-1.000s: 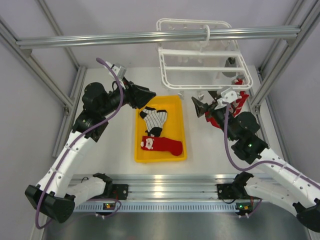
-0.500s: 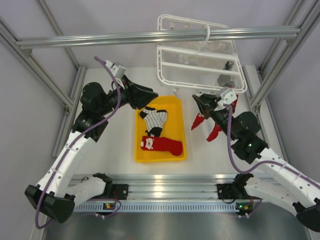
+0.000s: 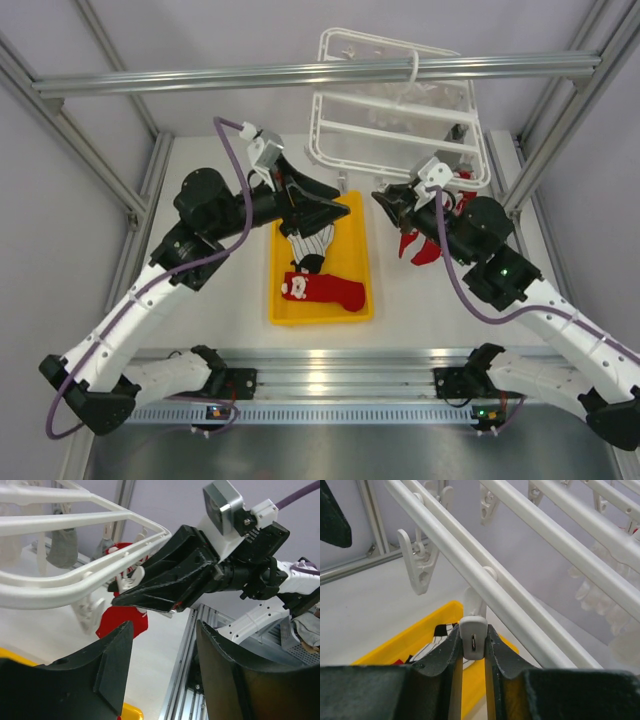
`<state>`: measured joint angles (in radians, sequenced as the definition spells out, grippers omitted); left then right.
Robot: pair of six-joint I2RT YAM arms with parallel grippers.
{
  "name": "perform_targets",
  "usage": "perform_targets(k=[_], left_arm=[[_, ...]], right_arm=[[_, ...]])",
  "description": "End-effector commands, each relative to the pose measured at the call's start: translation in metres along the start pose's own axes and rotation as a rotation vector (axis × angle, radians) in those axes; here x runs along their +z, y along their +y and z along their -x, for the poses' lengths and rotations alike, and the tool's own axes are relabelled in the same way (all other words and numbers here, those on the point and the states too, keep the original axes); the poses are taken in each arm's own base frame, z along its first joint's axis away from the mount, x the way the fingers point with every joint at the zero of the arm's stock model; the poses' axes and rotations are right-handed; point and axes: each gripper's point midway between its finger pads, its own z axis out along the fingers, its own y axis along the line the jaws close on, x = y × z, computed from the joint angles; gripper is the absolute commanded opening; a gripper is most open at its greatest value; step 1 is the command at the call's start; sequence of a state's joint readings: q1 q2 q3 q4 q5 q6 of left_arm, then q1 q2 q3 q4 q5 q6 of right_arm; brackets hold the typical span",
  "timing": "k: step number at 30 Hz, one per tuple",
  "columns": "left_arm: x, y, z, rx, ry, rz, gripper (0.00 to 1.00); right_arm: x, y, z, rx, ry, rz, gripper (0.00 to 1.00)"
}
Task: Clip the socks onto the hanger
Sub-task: Open the clamp at the hanger.
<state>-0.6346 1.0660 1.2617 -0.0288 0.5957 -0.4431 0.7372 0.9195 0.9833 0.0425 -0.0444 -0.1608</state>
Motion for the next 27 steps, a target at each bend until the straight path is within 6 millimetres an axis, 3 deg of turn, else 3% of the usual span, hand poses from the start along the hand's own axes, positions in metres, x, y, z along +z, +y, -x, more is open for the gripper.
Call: perform_targets(k=[1, 6, 13, 19, 27], left_arm=[[0.010, 0.003, 0.004, 0.022, -0.005, 0.076, 0.59], [0.029, -0.002, -0.002, -0.015, 0.005, 0.101, 0.61], [0.048, 0.015, -0.013, -0.048, 0.014, 0.191, 0.59], [0.057, 0.029, -0.009, -0.052, -0.011, 0.253, 0.60], [0.065, 0.023, -0.005, -0.068, -0.039, 0.206, 0.63]], right_arm=[[0.002, -0.001, 0.010, -0.017, 0.005, -0.006, 0.00], [0.005, 0.005, 0.013, -0.034, -0.004, 0.015, 0.00], [0.001, 0.013, 0.018, -0.068, -0.041, 0.052, 0.00], [-0.001, 0.017, 0.021, -0.089, -0.056, 0.073, 0.00], [0.000, 0.021, 0.023, -0.094, -0.056, 0.093, 0.00]])
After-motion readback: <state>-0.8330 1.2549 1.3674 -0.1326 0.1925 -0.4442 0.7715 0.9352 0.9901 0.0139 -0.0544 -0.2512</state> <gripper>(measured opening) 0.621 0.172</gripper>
